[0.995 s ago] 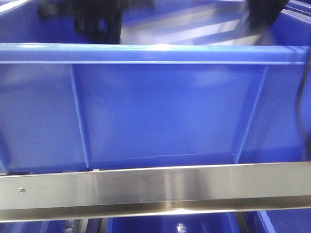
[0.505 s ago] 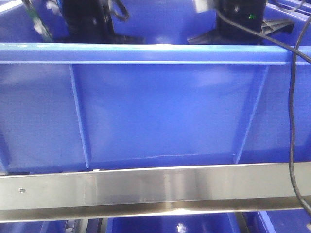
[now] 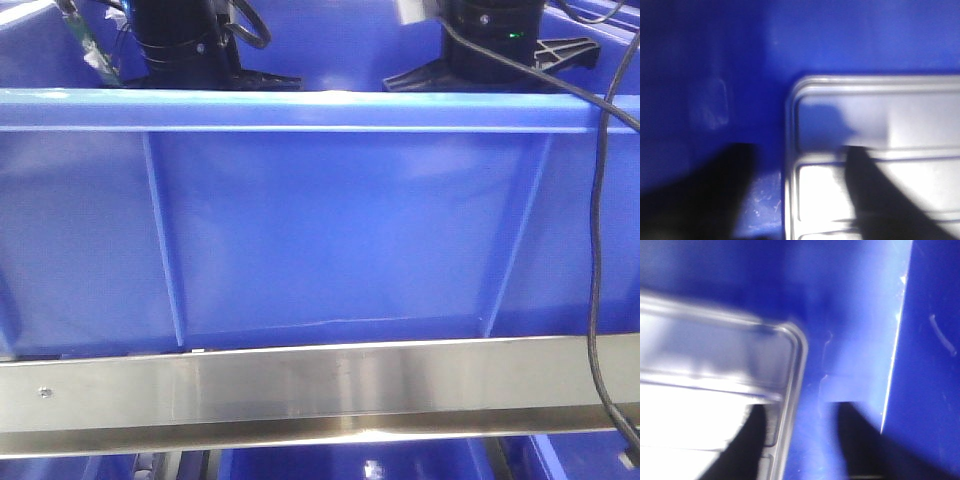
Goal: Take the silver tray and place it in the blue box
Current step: 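Open both grippers and raise them out of the blue bin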
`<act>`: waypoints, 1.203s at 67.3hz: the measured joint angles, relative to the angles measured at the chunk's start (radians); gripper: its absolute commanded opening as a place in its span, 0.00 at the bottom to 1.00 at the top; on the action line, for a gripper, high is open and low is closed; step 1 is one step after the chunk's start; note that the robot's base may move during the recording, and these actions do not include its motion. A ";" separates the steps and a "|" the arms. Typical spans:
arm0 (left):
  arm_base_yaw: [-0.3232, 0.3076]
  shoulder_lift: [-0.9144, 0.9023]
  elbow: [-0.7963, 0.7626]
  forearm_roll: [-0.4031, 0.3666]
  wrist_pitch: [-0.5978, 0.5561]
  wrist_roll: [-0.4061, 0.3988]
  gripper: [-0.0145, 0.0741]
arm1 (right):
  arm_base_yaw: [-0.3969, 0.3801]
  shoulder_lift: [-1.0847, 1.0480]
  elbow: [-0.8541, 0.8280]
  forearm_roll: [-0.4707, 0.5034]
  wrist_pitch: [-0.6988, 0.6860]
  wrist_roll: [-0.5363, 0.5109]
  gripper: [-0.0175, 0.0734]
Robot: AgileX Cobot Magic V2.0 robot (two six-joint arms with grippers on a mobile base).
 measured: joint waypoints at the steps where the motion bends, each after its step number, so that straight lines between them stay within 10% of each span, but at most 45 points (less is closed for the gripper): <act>1: 0.000 0.000 0.000 0.000 0.000 0.000 0.65 | 0.000 0.000 0.000 0.000 0.004 -0.002 0.88; 29: -0.018 -0.117 -0.102 0.002 0.091 0.053 0.56 | 0.002 -0.092 -0.060 0.000 0.104 -0.023 0.81; 55: -0.021 -0.389 0.028 0.024 0.186 0.162 0.31 | 0.019 -0.396 0.064 0.000 0.092 -0.101 0.24; 81: -0.021 -0.752 0.430 0.022 0.012 0.164 0.05 | 0.025 -0.763 0.457 0.000 -0.112 -0.105 0.25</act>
